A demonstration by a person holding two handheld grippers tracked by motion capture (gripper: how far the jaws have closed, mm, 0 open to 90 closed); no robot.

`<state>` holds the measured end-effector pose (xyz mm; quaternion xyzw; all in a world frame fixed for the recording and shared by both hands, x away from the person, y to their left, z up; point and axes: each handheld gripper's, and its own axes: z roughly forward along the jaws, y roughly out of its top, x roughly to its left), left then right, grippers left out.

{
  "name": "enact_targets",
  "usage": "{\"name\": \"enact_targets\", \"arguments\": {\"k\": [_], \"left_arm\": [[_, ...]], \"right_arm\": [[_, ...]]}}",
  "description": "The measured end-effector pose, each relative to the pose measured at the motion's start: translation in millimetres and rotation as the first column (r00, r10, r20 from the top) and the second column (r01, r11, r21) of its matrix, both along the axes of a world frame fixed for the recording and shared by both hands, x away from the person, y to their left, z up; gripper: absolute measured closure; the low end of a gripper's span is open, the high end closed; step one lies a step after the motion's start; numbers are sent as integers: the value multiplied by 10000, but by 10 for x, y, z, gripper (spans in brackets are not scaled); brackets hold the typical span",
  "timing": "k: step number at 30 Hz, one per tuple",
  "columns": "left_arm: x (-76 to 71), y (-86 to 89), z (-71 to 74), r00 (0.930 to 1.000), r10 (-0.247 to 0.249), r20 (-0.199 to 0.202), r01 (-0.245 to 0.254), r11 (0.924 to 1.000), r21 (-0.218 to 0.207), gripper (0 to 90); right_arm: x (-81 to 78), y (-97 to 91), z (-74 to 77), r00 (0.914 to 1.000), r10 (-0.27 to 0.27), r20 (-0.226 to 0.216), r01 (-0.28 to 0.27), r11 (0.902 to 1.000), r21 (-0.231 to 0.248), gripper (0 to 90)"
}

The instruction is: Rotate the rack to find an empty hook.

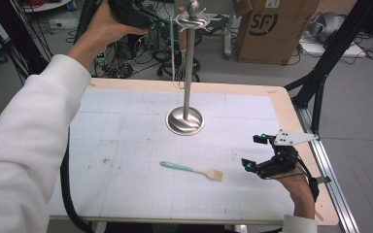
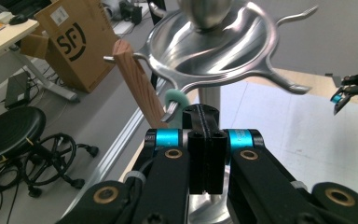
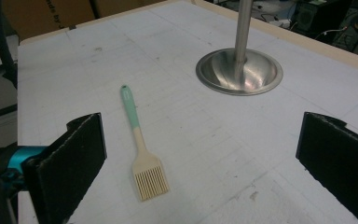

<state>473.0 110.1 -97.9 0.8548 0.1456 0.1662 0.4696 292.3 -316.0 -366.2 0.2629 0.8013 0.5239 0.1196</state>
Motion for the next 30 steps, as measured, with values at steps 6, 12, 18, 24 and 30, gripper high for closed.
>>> {"name": "enact_targets", "arguments": {"k": [6,12,18,24,30], "left_arm": [[-209,33,101,9999,-33,132,31,9999,117,900],[-447,92,155,9997,13,247,-18,9998,197,900],[-648,118,176,9994,8,358,-14,9998,175,900],[-784,57,202,9989,-93,464,83,9997,214,900],[-868,-28,213,9984,-320,471,308,9992,265,900]], "right_arm": [[-6,2,6,10000,-2,29,2,10000,46,1],[-10,24,17,9999,67,116,-67,10000,29,1],[-24,35,35,9998,108,176,-109,9999,104,1],[-38,38,47,9997,166,171,-169,9997,182,1],[-45,39,58,9995,212,244,-217,9996,196,1]]}}
